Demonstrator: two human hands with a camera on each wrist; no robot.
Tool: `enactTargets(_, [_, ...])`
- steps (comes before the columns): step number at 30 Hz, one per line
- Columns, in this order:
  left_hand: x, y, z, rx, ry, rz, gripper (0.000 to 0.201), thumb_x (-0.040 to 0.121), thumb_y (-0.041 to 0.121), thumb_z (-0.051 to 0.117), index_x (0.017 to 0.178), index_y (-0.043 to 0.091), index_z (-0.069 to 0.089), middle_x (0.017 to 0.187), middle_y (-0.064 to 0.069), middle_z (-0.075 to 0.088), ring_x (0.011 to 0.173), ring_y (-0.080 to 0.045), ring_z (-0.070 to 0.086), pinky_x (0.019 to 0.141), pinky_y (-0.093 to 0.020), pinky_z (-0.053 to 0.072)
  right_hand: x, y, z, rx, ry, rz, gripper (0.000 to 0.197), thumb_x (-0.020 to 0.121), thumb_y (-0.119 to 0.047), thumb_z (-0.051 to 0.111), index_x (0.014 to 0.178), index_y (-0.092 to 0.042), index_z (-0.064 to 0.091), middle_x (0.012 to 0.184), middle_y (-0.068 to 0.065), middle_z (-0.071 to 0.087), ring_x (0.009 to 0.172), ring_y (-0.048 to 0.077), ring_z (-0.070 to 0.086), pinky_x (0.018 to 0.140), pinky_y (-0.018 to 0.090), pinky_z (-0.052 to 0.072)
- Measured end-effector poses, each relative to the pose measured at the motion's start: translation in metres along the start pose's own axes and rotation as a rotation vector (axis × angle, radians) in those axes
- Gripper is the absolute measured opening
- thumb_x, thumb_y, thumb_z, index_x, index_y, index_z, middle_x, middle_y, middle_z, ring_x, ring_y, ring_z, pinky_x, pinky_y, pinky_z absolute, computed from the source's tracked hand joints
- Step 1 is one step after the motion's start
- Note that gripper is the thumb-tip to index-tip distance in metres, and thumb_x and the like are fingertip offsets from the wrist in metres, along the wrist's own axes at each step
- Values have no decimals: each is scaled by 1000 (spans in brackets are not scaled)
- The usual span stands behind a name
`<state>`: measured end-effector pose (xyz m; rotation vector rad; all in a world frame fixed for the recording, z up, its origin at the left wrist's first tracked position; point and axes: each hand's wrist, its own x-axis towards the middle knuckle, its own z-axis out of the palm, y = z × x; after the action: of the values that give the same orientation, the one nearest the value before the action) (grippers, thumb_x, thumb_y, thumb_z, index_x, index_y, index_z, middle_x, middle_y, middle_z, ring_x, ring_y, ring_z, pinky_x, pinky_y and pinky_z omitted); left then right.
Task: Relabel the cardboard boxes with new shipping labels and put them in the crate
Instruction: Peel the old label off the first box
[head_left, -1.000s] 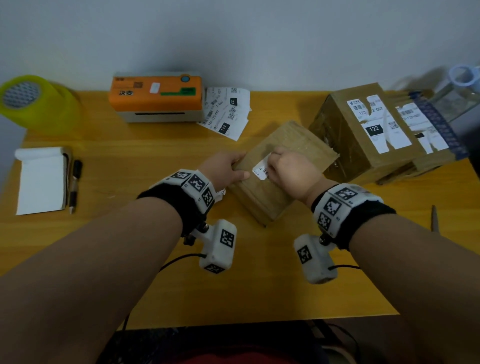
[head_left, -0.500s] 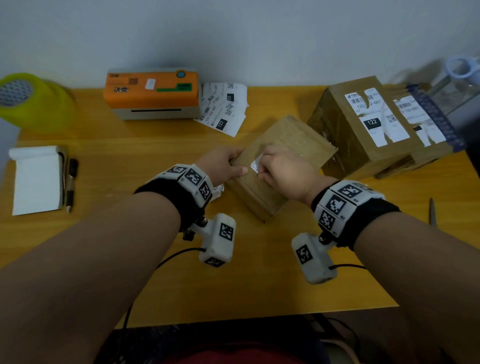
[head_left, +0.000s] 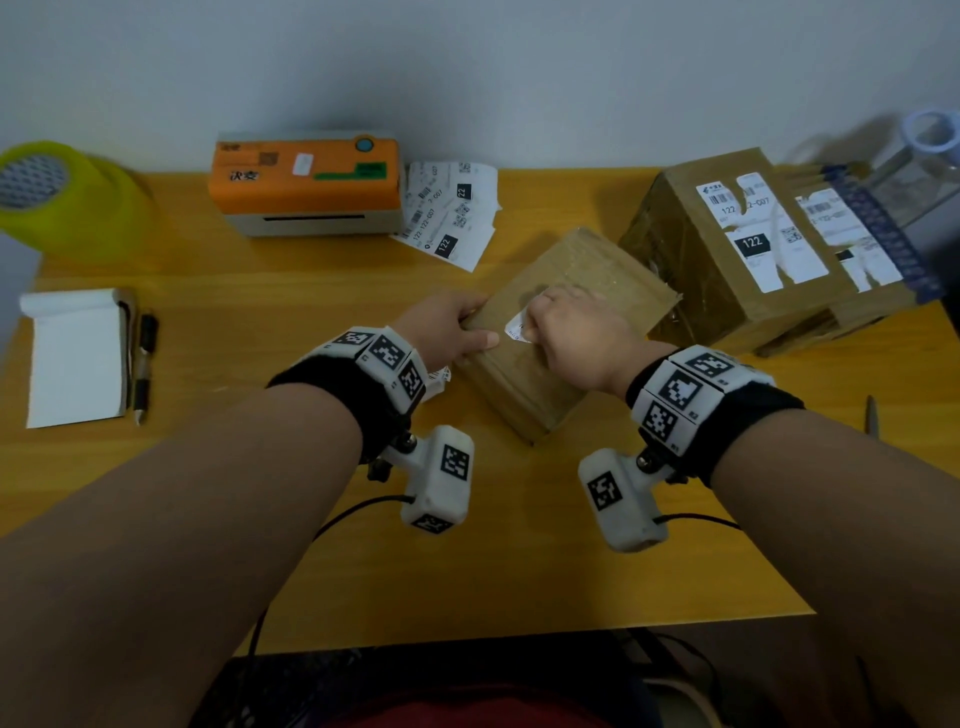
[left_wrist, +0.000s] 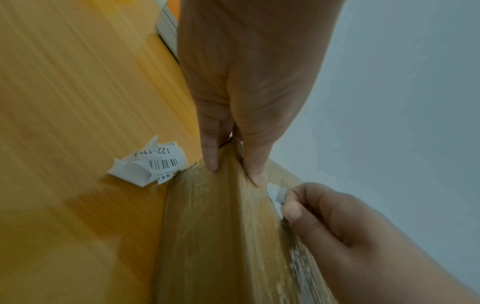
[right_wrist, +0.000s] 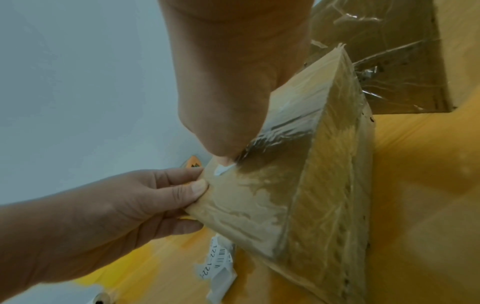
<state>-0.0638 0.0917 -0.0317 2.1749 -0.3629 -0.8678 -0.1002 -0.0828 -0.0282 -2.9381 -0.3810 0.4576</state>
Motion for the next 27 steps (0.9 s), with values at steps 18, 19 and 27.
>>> enactTargets(18, [1,4,1,96,22,-66,60,89,26,62,143,20,37,136,-8,51,118,-23,53,100,-41,45,-2,8,8,417,98,64,17,81,-31,71,89,-22,59,102,3,57,91,20,56,84,40,49])
enactTargets(19, [1,5,1,115,36,-67,65,89,25,62,146,21,31,141,-9,46,124,-24,48,102,-39,43,-1,7,7,405,95,67,15,81,-29,71,87,-23,57,103,3,57,93,20,56,86,40,47])
enactTargets(27, [-1,6,3,203,50,-31,68,92,23,57,149,27,20,147,-5,38,128,-21,44,94,-26,38,0,-2,-3,278,66,74,10,86,-27,63,79,-24,57,100,2,57,95,22,55,86,37,41])
